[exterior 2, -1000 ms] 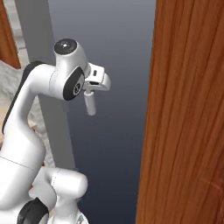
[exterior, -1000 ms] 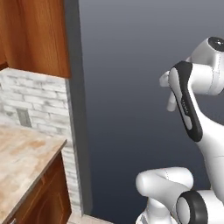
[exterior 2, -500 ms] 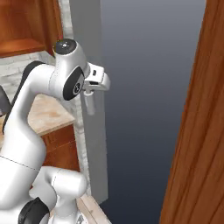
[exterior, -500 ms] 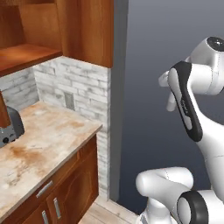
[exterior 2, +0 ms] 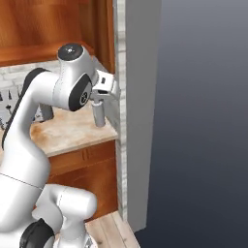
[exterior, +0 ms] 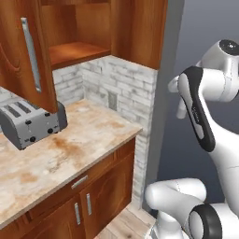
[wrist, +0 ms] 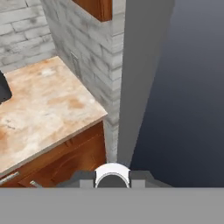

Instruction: Pick up the soap dispenser and soap dispenser from the sink, and place them back in the cabinet, and close the cabinet doors.

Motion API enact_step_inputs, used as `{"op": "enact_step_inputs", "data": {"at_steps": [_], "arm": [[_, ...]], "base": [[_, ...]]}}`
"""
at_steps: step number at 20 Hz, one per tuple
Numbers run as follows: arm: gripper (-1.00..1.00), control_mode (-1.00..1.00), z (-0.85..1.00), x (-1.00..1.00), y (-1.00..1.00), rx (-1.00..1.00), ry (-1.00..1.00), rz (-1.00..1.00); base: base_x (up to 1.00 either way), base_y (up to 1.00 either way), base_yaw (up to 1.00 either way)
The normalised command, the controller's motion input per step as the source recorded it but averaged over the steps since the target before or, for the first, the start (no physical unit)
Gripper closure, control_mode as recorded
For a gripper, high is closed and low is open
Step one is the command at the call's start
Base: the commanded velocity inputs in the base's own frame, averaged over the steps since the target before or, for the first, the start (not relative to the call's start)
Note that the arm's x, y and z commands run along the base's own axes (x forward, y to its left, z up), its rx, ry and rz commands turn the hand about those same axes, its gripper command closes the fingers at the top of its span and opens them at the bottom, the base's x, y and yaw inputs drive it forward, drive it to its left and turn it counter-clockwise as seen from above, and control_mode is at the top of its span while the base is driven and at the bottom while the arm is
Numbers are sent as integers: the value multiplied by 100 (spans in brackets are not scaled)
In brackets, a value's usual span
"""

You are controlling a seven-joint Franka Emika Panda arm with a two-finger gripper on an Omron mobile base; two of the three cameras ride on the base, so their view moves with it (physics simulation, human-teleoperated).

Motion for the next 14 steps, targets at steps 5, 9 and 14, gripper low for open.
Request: {"op": "enact_step_inputs", "data": {"at_steps": [5, 9, 14], "arm": [[100, 100, 0, 0, 0, 0, 0, 0], [100, 100, 0, 0, 0, 0, 0, 0], [100, 100, 0, 0, 0, 0, 0, 0]], "base": [[37, 17, 38], [39, 11, 38], [38, 4, 37]]}}
